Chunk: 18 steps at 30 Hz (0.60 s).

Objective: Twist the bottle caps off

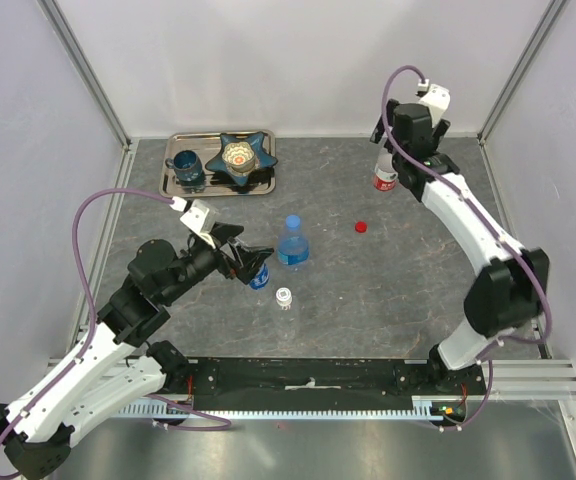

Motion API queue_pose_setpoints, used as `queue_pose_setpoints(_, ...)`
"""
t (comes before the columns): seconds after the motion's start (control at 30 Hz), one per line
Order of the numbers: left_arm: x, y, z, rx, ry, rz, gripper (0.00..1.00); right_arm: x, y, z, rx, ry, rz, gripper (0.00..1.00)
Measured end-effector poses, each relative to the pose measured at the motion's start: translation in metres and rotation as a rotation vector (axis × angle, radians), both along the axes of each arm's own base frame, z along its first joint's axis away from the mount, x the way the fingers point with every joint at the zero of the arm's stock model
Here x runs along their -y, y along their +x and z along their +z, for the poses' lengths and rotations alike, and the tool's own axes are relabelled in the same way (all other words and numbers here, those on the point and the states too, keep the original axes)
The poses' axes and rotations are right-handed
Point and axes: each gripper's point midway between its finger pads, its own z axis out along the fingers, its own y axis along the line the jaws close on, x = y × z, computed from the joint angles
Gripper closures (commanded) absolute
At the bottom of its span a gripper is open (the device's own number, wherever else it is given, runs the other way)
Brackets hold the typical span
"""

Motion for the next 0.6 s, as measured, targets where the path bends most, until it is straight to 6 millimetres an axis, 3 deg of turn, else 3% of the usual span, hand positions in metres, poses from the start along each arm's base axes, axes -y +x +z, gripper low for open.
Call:
queue_pose_setpoints(0.13,-0.009,0.007,0.003,-0.003,0.006,0.065,0.0,-0.031,-0.048,0.07,0.141,0.083,0.116,0.07)
queue_pose_setpoints(0.2,-0.014,0.014,0.007,-0.001,0.006,0.113,0.01,-0.064,-0.081,0.097,0.209,0.133,0.252,0.07)
queue_pose_setpoints(0.3,-0.022,0.023,0.011,-0.005,0.015,0.183,0.01,-0.135,-0.137,0.119,0.251,0.191,0.525,0.05)
queue_pose_setpoints(0.4,-0.03,0.033,0.015,-0.024,0.039,0.253,0.02,-0.2,-0.177,0.11,0.215,0.195,0.737,0.05)
queue_pose_setpoints(0.47,-0.036,0.039,0.019,-0.033,0.054,0.303,0.02,-0.237,-0.198,0.08,0.141,0.163,0.844,0.05)
queue_pose_setpoints(0.53,-0.042,0.042,0.019,-0.042,0.07,0.34,0.03,-0.257,-0.211,0.042,0.05,0.11,0.906,0.07)
queue_pose_setpoints(0.6,-0.049,0.041,0.019,-0.043,0.074,0.363,0.06,-0.264,-0.216,0.009,-0.028,0.063,0.926,0.07)
